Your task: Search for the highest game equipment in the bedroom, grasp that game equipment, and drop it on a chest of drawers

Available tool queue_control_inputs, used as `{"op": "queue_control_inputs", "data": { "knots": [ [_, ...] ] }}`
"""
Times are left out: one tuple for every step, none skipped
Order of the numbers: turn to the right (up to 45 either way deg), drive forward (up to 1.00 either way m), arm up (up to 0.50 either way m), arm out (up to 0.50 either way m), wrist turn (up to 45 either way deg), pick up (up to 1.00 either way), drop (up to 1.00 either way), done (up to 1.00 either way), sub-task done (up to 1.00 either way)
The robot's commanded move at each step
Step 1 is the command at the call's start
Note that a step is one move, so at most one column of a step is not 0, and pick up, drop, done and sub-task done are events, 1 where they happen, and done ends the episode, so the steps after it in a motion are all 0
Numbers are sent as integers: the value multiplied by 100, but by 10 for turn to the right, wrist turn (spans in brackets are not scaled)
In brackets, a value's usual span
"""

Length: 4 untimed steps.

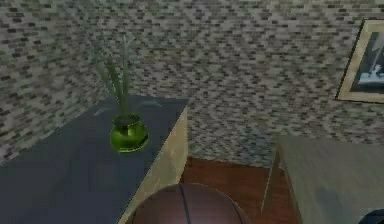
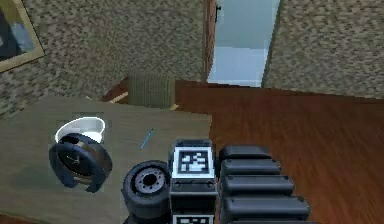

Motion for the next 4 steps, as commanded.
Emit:
{"op": "queue_control_inputs", "data": {
  "knots": [
    [0, 60, 0, 0, 0, 0, 0, 0, 0],
    [-450, 0, 0, 0, 0, 0, 0, 0, 0],
    [-450, 0, 0, 0, 0, 0, 0, 0, 0],
    [-450, 0, 0, 0, 0, 0, 0, 0, 0]
  ]
}}
